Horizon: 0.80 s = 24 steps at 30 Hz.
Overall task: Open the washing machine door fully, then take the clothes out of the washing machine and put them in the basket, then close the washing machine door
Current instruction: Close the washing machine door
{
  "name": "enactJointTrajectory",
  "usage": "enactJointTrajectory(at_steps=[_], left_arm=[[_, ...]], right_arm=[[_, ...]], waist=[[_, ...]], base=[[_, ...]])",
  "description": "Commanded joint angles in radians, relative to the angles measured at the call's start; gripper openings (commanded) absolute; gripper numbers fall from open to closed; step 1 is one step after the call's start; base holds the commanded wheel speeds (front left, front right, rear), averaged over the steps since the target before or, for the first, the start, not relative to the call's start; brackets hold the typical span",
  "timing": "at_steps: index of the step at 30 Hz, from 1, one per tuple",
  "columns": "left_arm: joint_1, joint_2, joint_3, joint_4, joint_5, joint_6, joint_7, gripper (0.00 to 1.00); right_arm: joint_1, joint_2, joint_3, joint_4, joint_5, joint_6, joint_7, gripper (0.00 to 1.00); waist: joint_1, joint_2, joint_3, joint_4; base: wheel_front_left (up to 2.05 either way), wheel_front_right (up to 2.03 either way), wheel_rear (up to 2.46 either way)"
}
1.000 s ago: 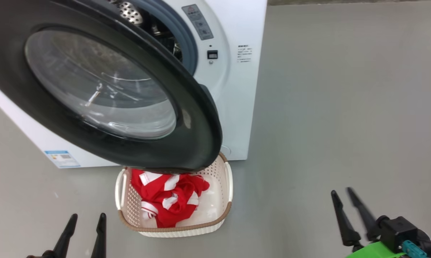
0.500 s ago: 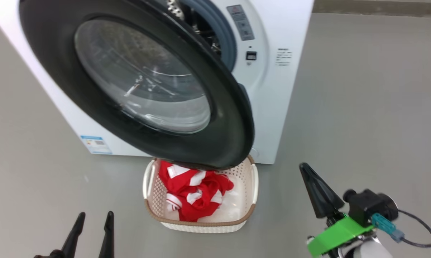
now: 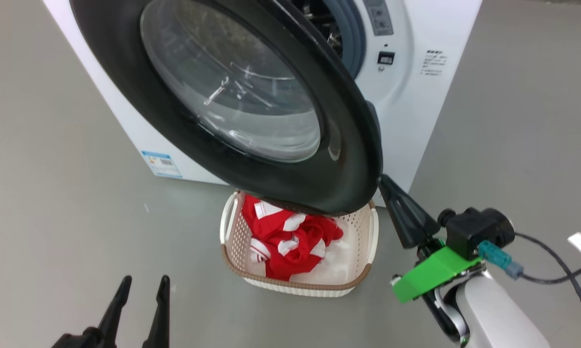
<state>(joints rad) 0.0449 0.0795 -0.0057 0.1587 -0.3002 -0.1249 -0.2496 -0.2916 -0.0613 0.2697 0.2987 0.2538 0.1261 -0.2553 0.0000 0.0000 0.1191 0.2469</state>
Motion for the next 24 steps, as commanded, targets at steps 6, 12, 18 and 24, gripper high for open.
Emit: enactJointTrajectory(at_steps=[6,12,18,24], left_arm=[[-0.071,-0.001,0.018,-0.02,-0.011,-0.006,-0.012,1.0],[-0.11,-0.006,0.005,-0.019,-0.02,-0.006,-0.012,1.0],[-0.146,-0.008,-0.01,-0.023,-0.03,-0.006,-0.012,1.0],[-0.183,-0.012,-0.032,-0.026,-0.041,-0.006,-0.012,1.0]], right_arm=[[-0.095,0.007,0.0,0.003,0.008,0.005,-0.006,0.0],[-0.15,0.009,-0.021,0.021,0.001,0.005,-0.006,0.0],[-0.209,0.008,-0.049,0.035,-0.01,0.005,-0.006,0.0],[-0.273,0.001,-0.076,0.051,-0.024,0.005,-0.006,0.0]], waist=[[0.0,0.0,0.063,0.034],[0.0,0.0,0.11,0.047],[0.0,0.0,0.158,0.06],[0.0,0.0,0.204,0.079]], base=[[0.0,0.0,0.0],[0.0,0.0,0.0],[0.0,0.0,0.0],[0.0,0.0,0.0]])
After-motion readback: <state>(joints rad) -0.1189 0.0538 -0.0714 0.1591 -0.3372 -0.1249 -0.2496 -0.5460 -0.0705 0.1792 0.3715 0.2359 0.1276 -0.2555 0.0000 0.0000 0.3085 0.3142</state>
